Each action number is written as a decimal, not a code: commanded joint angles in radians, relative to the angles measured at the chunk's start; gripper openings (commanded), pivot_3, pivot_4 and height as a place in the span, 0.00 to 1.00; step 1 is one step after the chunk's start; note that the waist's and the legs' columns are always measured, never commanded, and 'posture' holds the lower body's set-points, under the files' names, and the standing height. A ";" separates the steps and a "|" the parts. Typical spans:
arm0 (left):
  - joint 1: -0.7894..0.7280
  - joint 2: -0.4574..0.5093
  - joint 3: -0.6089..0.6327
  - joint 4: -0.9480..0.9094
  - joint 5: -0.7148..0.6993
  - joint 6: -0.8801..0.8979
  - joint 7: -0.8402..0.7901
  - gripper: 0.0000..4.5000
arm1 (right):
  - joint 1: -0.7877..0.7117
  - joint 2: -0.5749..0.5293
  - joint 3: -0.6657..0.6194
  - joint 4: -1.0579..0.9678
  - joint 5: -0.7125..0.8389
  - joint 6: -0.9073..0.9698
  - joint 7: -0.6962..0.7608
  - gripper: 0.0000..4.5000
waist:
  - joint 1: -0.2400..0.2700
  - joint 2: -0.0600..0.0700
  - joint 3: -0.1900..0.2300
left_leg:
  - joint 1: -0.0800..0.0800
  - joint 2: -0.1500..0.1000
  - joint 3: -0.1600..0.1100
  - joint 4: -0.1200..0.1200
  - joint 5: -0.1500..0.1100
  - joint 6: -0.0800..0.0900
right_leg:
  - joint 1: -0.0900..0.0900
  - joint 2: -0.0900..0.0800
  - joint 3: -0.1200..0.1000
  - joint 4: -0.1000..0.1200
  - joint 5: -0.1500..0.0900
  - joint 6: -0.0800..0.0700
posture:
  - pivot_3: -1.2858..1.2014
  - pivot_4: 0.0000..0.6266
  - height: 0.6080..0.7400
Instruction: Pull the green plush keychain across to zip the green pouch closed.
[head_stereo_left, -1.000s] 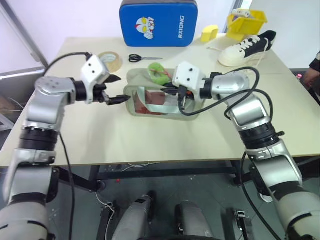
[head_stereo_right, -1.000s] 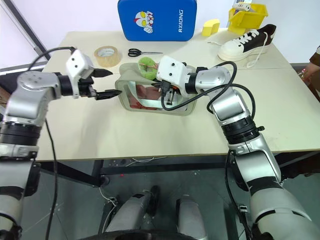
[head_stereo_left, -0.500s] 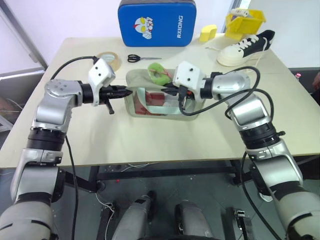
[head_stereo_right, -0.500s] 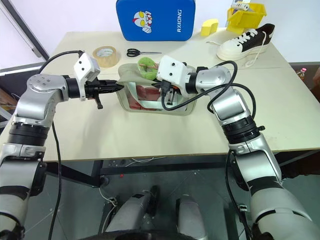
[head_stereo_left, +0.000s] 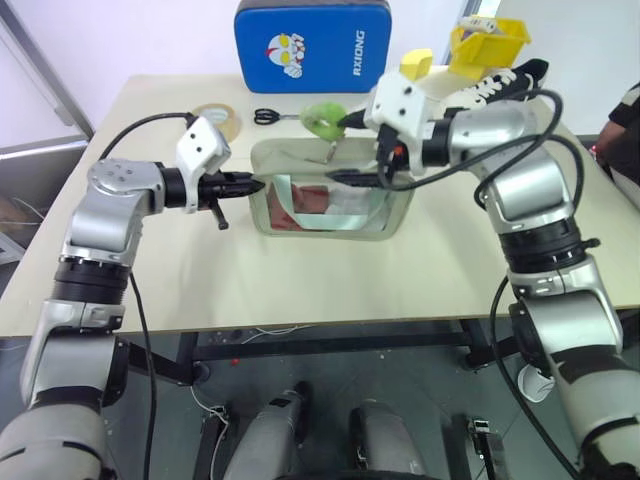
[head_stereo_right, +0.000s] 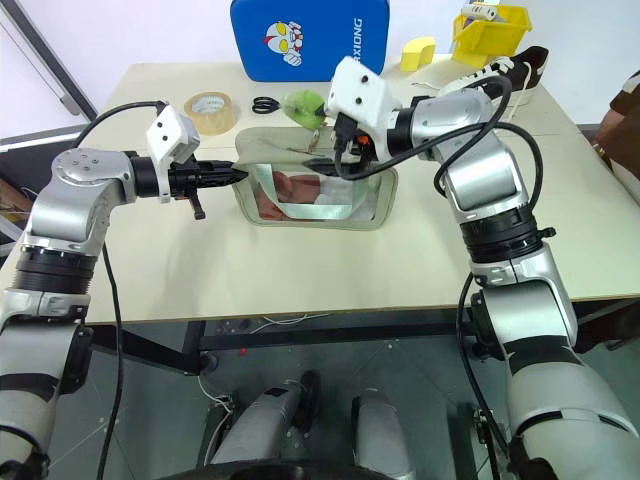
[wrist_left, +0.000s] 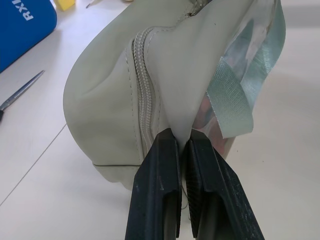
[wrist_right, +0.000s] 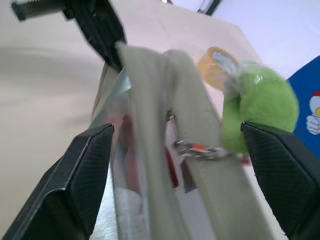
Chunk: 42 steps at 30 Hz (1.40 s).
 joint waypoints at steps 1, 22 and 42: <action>-0.006 0.016 0.027 -0.041 -0.010 -0.003 0.004 0.00 | -0.050 0.036 -0.023 0.057 -0.005 -0.029 -0.050 0.87 | 0.000 0.000 0.000 | 0.000 0.000 0.000 0.000 0.000 0.000 | 0.000 0.000 0.000 0.000 0.000 0.000 | 0.52 0.24 1.00; 0.016 0.020 0.037 -0.087 -0.016 0.018 0.022 0.00 | -0.188 0.068 0.068 0.476 -0.244 -0.468 -0.232 0.87 | -0.001 0.000 0.000 | -0.002 0.000 0.000 0.000 0.001 -0.001 | -0.002 0.002 0.001 0.000 0.000 0.000 | 0.52 0.24 1.00; 0.010 0.019 0.038 -0.086 -0.015 0.030 0.031 0.00 | -0.199 0.154 0.077 0.582 -0.302 -0.788 -0.258 0.87 | -0.001 0.001 0.000 | -0.001 0.002 0.000 -0.001 0.004 -0.007 | -0.003 0.005 0.002 0.001 0.001 -0.001 | 0.52 0.24 1.00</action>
